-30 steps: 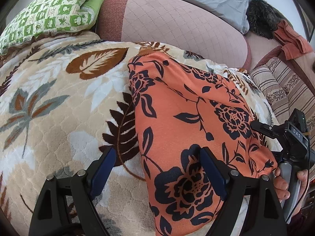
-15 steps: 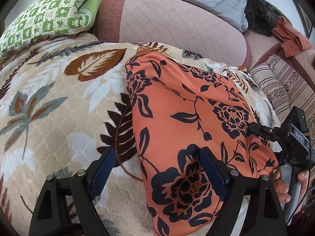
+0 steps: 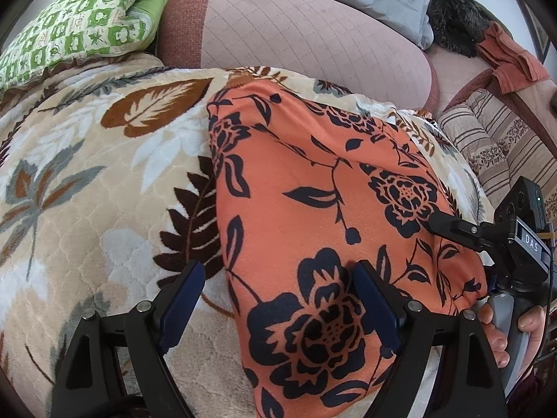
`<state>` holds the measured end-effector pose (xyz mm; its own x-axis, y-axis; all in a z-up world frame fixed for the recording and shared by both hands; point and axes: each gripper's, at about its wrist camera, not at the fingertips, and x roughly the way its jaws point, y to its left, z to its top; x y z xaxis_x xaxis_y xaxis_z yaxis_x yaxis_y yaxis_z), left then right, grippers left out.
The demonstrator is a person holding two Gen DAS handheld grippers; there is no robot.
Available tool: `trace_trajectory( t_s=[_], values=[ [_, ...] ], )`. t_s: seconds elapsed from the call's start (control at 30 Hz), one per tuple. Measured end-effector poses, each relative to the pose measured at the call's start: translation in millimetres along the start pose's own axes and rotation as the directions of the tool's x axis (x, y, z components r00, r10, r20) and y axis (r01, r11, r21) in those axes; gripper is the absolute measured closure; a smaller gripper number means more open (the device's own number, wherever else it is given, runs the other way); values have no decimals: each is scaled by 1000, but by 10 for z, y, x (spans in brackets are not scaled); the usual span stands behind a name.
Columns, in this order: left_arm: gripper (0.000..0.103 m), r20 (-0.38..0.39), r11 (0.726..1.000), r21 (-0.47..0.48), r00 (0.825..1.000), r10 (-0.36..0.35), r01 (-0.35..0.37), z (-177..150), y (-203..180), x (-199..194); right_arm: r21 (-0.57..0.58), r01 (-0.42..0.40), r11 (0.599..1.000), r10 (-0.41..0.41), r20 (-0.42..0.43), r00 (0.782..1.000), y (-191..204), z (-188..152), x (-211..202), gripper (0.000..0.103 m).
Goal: Fold small clothes
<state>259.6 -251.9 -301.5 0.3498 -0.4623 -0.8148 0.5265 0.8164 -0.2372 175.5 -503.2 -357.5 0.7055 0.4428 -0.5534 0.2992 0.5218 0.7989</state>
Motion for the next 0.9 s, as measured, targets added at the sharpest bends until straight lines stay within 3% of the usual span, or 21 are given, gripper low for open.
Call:
trace_trajectory(
  t_s=[0.2, 0.4, 0.9],
  values=[
    [16, -9, 1000, 0, 1000, -9, 9, -24, -26, 42, 10, -24, 1000, 24, -12, 1000, 3, -32, 61, 35],
    [16, -3, 1000, 12, 1000, -9, 9, -33, -60, 44, 27, -79, 997, 79, -9, 997, 12, -48, 68, 39],
    [16, -8, 999, -3, 999, -43, 43, -55, -60, 129, 26, -49, 998, 49, -20, 999, -11, -54, 85, 44]
  ],
)
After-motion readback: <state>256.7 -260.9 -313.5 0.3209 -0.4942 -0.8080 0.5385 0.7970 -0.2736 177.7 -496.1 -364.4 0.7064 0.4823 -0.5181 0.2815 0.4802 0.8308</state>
